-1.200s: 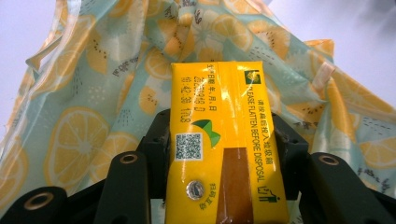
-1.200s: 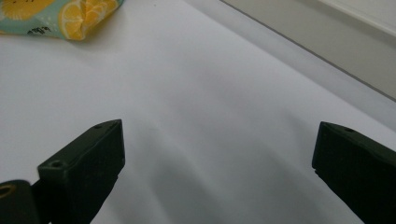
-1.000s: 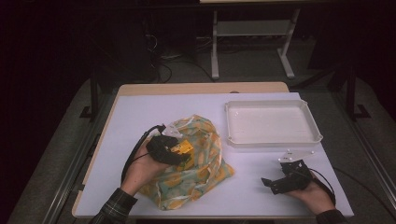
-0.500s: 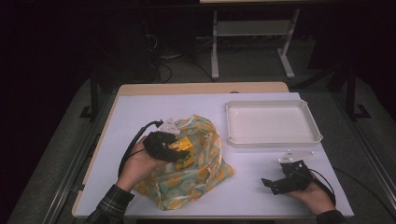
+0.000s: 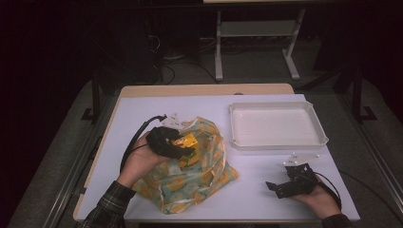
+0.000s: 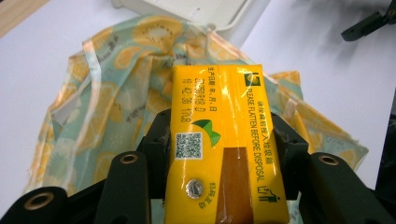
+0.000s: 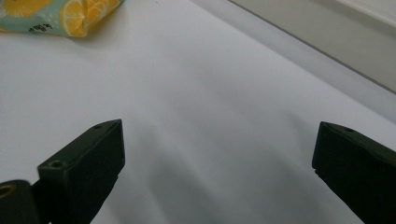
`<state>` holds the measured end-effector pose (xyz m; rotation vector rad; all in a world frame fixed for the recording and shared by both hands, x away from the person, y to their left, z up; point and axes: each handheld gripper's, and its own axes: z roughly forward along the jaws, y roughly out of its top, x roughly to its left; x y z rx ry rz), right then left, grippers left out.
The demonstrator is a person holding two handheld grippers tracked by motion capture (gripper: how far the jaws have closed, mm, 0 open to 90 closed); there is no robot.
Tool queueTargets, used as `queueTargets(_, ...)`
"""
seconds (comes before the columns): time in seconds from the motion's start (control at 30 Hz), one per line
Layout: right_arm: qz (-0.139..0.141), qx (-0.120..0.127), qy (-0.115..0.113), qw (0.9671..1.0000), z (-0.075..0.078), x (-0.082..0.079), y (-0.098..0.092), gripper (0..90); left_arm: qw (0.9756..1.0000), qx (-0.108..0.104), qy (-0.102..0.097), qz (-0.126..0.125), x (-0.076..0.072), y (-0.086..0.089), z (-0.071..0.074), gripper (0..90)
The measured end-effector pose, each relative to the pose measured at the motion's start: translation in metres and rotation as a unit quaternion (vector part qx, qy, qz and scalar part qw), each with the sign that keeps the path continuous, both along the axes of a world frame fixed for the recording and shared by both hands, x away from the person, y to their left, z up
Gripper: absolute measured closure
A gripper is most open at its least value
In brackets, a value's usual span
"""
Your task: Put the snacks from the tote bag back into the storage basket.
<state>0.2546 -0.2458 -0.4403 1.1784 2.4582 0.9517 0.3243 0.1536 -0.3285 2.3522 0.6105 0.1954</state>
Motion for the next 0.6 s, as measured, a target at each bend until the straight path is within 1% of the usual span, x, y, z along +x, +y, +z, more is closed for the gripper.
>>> queueTargets(0.13, 0.000, 0.001, 0.001, 1.0000, -0.001, 0.000, 0.000, 2.1, 1.0000, -0.007, -0.002, -0.005, 0.004, -0.004, 0.006, 51.4)
queueTargets(0.27, 0.000, 0.002, 0.000, 1.0000, 0.000, -0.001, 0.000, 2.1, 0.9999, -0.009, -0.007, -0.011, 0.008, -0.008, 0.010, 51.4)
queueTargets(0.3, -0.002, 0.002, 0.001, 1.0000, 0.000, -0.001, 0.000, 2.1, 0.9999, -0.012, -0.003, -0.008, 0.008, -0.009, 0.011, 51.4)
queueTargets(0.33, -0.001, 0.003, -0.001, 1.0000, 0.000, -0.001, 0.000, 2.1, 0.9999, -0.010, -0.005, -0.012, 0.010, -0.010, 0.012, 51.4)
queueTargets(0.4, -0.002, 0.002, -0.001, 1.0000, 0.000, -0.002, 0.000, 2.1, 0.9998, -0.015, -0.004, -0.012, 0.011, -0.013, 0.014, 51.4)
queueTargets(0.47, -0.002, 0.003, -0.001, 1.0000, 0.000, -0.003, -0.001, 2.1, 0.9997, -0.015, -0.008, -0.017, 0.014, -0.016, 0.017, 51.4)
queueTargets(0.53, -0.002, 0.004, -0.004, 1.0000, 0.001, -0.002, -0.001, 2.1, 0.9996, -0.022, -0.009, -0.016, 0.015, -0.020, 0.021, 51.5)
queueTargets(0.6, -0.003, 0.004, -0.004, 1.0000, 0.000, -0.002, 0.000, 2.1, 0.9996, -0.020, -0.010, -0.018, 0.016, -0.021, 0.022, 51.5)
